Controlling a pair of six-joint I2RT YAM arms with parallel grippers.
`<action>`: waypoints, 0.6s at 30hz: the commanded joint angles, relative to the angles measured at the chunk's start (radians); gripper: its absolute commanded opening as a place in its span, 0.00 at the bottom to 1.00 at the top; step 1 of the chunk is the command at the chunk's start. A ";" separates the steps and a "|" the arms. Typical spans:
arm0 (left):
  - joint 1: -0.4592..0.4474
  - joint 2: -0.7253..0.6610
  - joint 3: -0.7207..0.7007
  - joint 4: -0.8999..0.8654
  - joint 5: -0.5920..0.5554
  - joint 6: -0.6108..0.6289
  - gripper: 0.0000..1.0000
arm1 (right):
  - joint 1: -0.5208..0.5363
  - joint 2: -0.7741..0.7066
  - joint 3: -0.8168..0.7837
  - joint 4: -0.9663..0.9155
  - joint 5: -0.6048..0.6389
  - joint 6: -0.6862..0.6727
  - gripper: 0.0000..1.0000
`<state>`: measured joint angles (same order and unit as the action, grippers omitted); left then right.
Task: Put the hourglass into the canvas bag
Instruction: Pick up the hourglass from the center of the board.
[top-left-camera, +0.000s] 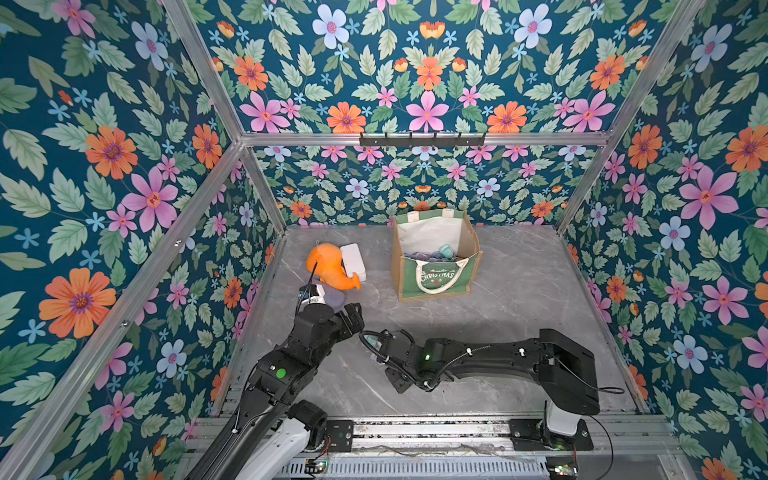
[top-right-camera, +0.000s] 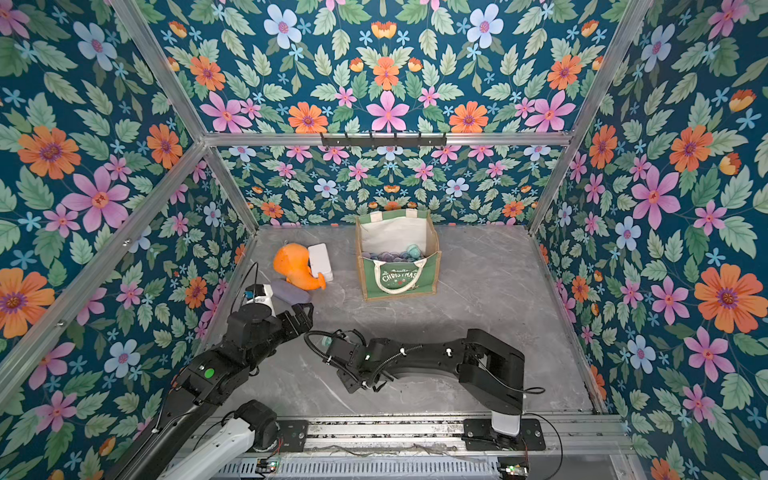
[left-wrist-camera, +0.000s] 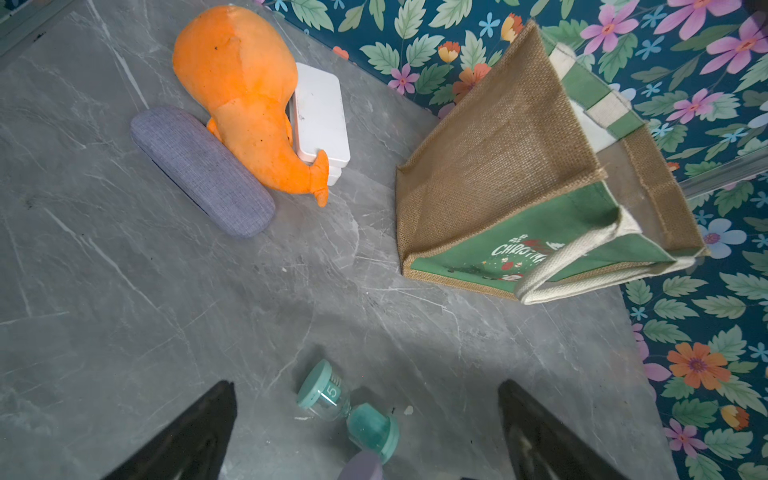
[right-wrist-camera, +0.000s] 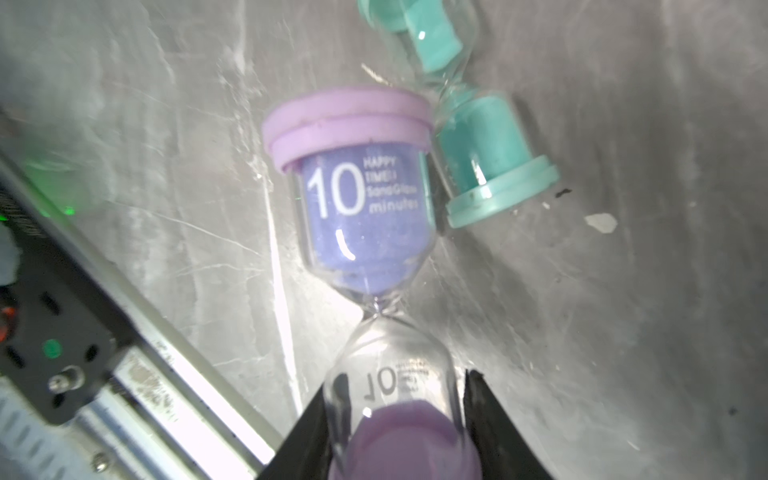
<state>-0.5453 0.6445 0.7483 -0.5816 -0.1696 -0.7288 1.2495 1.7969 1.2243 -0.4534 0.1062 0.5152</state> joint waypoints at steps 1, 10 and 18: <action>0.000 -0.001 0.026 -0.021 -0.027 0.019 1.00 | -0.017 -0.048 -0.010 0.006 0.000 0.001 0.41; -0.001 0.042 0.118 -0.012 -0.029 0.067 1.00 | -0.133 -0.244 0.002 -0.046 -0.021 -0.017 0.41; -0.001 0.135 0.182 0.074 0.044 0.114 1.00 | -0.297 -0.329 0.144 -0.162 -0.011 -0.096 0.41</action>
<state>-0.5453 0.7624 0.9161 -0.5648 -0.1555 -0.6491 0.9867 1.4799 1.3327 -0.5652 0.0849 0.4614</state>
